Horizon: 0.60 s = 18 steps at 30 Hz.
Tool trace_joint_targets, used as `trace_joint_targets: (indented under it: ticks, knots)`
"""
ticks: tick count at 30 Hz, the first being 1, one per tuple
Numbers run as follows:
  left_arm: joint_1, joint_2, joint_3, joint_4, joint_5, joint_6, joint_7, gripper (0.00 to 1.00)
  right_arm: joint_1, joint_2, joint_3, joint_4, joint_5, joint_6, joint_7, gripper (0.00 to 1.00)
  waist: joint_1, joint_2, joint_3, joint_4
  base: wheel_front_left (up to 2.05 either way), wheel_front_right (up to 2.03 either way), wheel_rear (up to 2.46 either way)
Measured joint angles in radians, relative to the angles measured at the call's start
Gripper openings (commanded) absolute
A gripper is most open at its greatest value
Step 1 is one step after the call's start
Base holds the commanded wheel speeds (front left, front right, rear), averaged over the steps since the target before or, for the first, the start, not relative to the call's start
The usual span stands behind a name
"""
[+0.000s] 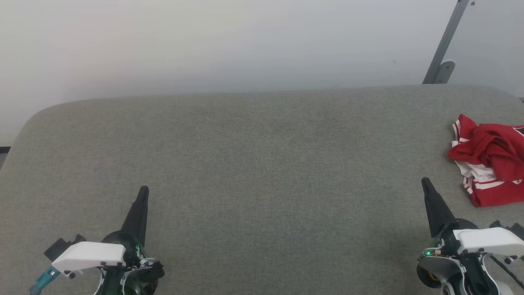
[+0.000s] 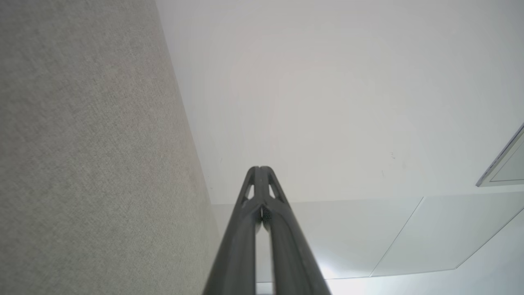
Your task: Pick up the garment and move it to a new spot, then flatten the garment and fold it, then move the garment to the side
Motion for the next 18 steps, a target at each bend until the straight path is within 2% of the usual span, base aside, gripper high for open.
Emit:
trace_joint_targets:
  ticks: [18]
  knots:
    - [0.000, 0.000, 0.000, 0.000, 0.000, 0.000, 0.000, 0.00, 0.000, 0.000, 0.000, 0.000, 0.000, 0.000, 0.000, 0.00, 0.0000, 0.0000, 0.000, 0.000, 0.00, 0.00, 0.00]
